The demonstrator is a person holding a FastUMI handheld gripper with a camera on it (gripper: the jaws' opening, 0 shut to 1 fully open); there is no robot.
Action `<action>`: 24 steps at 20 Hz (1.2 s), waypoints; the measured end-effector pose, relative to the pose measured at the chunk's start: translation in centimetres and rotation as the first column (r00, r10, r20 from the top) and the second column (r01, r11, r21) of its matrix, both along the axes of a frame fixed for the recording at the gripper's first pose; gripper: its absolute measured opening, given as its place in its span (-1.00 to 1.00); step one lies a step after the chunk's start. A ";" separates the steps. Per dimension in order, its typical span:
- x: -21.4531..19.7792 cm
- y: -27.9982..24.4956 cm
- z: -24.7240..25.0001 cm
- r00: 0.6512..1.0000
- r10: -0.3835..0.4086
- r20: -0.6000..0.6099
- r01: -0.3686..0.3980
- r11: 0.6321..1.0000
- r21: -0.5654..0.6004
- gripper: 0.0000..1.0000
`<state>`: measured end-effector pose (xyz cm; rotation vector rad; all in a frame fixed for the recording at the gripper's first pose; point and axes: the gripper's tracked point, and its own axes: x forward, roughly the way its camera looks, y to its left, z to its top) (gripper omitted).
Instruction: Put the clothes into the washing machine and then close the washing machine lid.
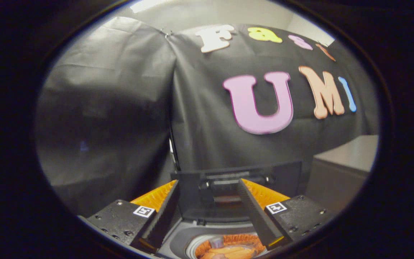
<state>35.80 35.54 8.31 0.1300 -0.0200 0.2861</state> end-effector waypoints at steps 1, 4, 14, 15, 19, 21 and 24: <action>0.0 -0.1 1.6 1.000 -0.006 0.018 0.006 1.000 -0.006 0.94; 1.2 -1.2 4.8 0.999 -0.043 0.023 0.043 0.999 0.005 0.93; 9.6 -4.2 5.5 0.980 -0.170 -0.103 0.178 0.981 0.076 0.93; 10.0 -4.1 5.0 0.978 -0.174 -0.115 0.180 0.983 0.045 0.93; 11.4 -2.8 2.5 0.975 -0.169 -0.147 0.161 0.985 -0.069 0.94; 11.7 -2.0 0.8 0.970 -0.158 -0.185 0.137 0.983 -0.126 0.93; 11.9 -1.2 -1.2 0.965 -0.164 -0.203 0.110 0.962 -0.251 0.94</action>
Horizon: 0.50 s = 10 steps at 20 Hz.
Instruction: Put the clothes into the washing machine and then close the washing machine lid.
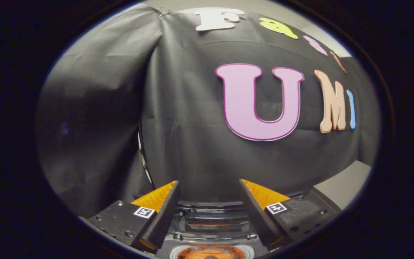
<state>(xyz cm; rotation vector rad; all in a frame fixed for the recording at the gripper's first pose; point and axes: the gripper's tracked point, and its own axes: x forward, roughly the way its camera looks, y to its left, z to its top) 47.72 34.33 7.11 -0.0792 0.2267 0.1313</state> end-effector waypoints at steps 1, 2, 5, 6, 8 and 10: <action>0.2 0.3 -0.5 1.000 0.001 -0.010 -0.002 0.999 -0.035 0.94; 0.2 0.9 -1.7 0.999 0.017 -0.037 -0.020 0.998 -0.062 0.94; -0.3 0.9 -5.5 0.990 0.029 -0.136 -0.048 0.989 -0.140 0.95; -0.4 0.6 -6.6 0.987 0.015 -0.160 -0.042 0.986 -0.161 0.95; -0.8 0.3 -8.3 0.982 0.015 -0.190 -0.048 0.984 -0.172 0.96; -0.3 0.4 -8.2 0.987 0.038 -0.153 -0.069 0.977 -0.204 0.98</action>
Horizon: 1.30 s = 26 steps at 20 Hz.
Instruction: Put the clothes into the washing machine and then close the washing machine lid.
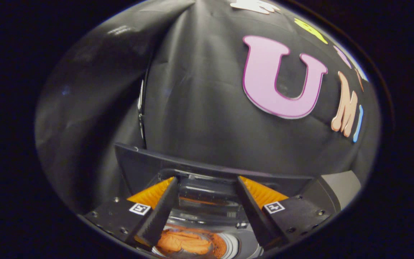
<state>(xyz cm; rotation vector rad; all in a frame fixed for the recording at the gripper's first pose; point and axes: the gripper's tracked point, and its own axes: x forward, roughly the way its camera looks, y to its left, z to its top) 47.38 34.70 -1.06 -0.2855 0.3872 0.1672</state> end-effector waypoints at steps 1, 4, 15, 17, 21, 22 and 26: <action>-0.5 0.2 0.1 1.000 0.017 0.013 -0.017 0.999 -0.030 0.99; -0.7 0.0 -0.3 0.999 0.043 0.023 -0.040 0.990 -0.139 1.00; -1.9 -3.3 -1.3 0.999 -0.038 -0.030 0.043 0.986 0.164 0.96; -2.3 -1.9 2.7 0.996 0.031 0.080 -0.047 0.977 0.206 0.95; -1.2 0.3 8.9 0.969 0.039 0.243 -0.106 0.957 0.271 0.93; -0.1 0.4 9.0 0.971 0.014 0.238 -0.082 0.956 0.281 0.93; 1.9 0.8 4.1 0.998 -0.060 0.021 0.051 0.954 0.294 0.96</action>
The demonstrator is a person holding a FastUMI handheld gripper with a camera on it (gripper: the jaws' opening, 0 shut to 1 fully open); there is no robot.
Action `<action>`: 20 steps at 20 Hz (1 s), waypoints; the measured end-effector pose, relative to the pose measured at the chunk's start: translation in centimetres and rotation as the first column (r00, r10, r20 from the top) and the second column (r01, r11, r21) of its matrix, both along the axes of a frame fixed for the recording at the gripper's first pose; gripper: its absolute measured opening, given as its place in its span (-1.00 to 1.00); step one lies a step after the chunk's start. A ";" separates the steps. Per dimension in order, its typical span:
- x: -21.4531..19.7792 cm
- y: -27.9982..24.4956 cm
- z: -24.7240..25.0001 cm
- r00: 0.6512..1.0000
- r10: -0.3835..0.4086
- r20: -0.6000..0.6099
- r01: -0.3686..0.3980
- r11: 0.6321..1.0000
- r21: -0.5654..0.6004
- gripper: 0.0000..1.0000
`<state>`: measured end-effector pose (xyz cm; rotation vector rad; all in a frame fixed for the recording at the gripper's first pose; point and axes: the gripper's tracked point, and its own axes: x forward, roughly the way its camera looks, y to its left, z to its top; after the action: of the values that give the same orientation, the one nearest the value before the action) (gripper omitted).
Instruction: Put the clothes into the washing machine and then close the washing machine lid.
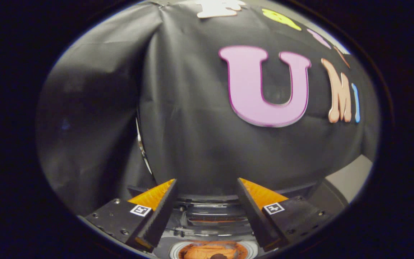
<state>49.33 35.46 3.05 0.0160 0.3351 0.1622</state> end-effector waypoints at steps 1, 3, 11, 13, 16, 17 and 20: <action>0.6 -0.3 -0.4 1.000 -0.020 -0.010 0.020 1.000 -0.002 0.95; 1.4 -0.9 -1.0 0.999 -0.034 -0.032 0.034 0.999 -0.017 0.93; 2.6 -0.8 -1.6 0.999 -0.026 -0.031 0.026 0.999 -0.020 0.98; 1.6 -1.0 -1.6 0.999 -0.016 -0.043 0.016 1.000 -0.020 0.99; 0.4 -1.0 -1.3 0.999 -0.010 -0.031 0.010 1.000 -0.021 0.99; 0.1 -1.1 -1.2 1.000 -0.007 -0.021 0.007 1.000 -0.021 0.99; -0.8 -1.2 -1.1 1.000 -0.005 -0.007 0.005 1.000 -0.018 0.99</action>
<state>48.55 34.28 1.95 -0.0002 0.3434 0.1542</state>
